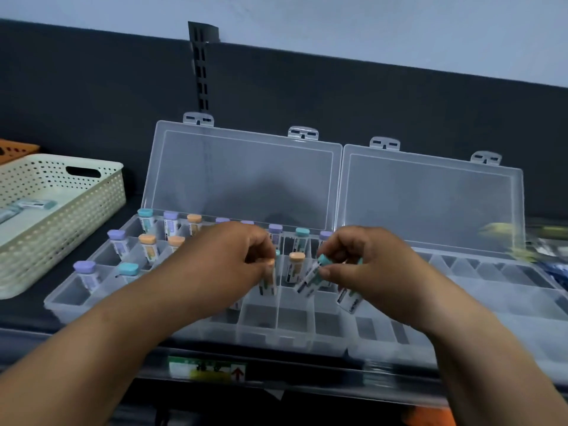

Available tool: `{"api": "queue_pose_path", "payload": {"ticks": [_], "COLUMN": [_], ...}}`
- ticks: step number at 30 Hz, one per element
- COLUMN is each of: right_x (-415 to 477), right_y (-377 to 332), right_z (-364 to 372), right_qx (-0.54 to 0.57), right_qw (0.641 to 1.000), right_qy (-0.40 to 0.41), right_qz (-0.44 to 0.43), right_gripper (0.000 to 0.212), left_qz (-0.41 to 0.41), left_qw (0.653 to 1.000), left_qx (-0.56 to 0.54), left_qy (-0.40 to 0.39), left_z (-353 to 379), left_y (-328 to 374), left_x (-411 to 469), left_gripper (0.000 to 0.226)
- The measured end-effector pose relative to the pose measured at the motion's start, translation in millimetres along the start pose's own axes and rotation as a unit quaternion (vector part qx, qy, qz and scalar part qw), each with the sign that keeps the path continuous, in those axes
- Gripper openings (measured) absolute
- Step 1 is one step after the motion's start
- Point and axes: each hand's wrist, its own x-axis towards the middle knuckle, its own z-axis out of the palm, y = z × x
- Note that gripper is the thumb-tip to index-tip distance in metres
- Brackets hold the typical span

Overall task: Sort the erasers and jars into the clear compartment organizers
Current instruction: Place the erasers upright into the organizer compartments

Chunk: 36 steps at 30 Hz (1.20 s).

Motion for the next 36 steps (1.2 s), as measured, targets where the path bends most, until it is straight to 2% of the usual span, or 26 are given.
{"api": "queue_pose_path", "payload": {"ticks": [5, 8, 15, 20, 25, 28, 31, 34, 36], "right_x": [7, 10, 14, 14, 9, 5, 2, -3, -6], "right_y": [-4, -6, -2, -1, -4, -6, -11, -14, -15], "right_z": [12, 20, 33, 36, 21, 3, -5, -4, -2], "right_qx": [-0.075, -0.103, -0.125, -0.123, -0.068, 0.009, 0.182, 0.292, 0.322], "right_qw": [0.996, 0.992, 0.989, 0.99, 0.996, 0.999, 0.98, 0.953, 0.943], "right_qy": [-0.046, -0.063, -0.072, -0.07, -0.051, 0.011, 0.065, 0.077, 0.075], "right_qz": [-0.027, -0.029, 0.0, 0.011, 0.038, 0.035, 0.035, 0.028, 0.029], "right_gripper": [0.005, 0.004, 0.016, 0.016, 0.028, 0.028, 0.022, 0.026, 0.029], "left_qz": [0.013, 0.025, 0.038, 0.038, 0.031, 0.038, 0.068, 0.065, 0.051], "left_qw": [0.999, 0.996, 0.987, 0.986, 0.984, 0.994, 0.994, 0.979, 0.971], "left_qx": [0.039, 0.08, 0.15, 0.161, 0.17, 0.1, -0.075, -0.195, -0.229], "left_qy": [-0.034, -0.042, -0.04, -0.028, -0.034, -0.009, 0.027, -0.019, -0.042], "left_z": [2, 5, 15, 17, 15, 10, 7, 13, 20], "left_y": [1, -1, -7, -9, -7, 1, 17, 36, 44], "left_x": [1, 3, 3, 2, 1, -4, -8, -9, -7], "left_gripper": [0.013, 0.007, 0.003, 0.014, 0.028, 0.029, 0.005, 0.011, 0.012]}}
